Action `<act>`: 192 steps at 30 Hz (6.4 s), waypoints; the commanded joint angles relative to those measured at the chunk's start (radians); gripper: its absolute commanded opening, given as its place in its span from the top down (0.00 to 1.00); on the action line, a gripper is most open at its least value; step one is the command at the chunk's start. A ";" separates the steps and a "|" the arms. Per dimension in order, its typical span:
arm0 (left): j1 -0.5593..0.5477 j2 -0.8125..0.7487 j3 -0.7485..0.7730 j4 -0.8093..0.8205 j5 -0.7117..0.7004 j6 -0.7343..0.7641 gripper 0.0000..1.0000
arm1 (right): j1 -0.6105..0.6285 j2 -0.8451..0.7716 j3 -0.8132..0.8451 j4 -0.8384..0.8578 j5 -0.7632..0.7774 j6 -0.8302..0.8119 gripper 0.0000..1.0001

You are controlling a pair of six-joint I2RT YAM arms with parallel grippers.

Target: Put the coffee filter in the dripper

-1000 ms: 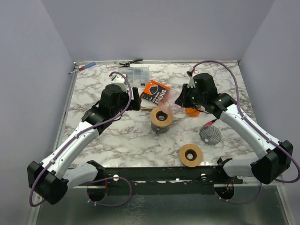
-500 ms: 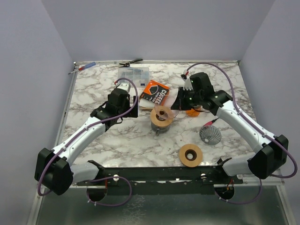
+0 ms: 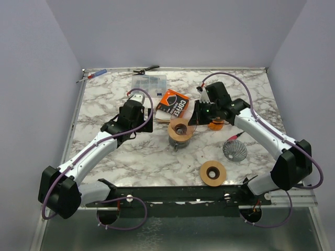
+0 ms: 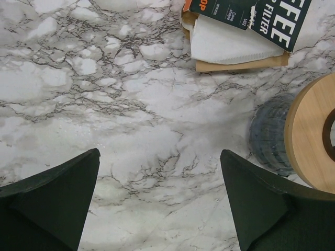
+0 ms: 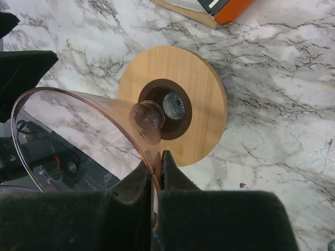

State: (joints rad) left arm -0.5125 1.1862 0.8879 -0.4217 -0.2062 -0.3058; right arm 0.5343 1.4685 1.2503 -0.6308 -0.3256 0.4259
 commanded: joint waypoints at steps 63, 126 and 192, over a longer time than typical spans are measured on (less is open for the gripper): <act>0.005 0.058 0.167 0.210 0.523 -0.255 0.10 | -0.217 -0.074 -0.179 0.327 -0.446 0.093 0.18; 0.006 -0.093 0.016 0.448 0.331 -0.264 0.01 | -0.234 -0.297 -0.235 0.344 -0.235 0.048 0.00; 0.239 0.868 -0.054 1.458 0.689 -0.908 0.93 | -0.235 -0.433 -0.255 0.112 0.032 -0.070 0.00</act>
State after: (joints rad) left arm -0.3031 2.0724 0.8783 0.9398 0.4767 -1.1851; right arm 0.3035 1.0355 0.9874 -0.5255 -0.2924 0.3649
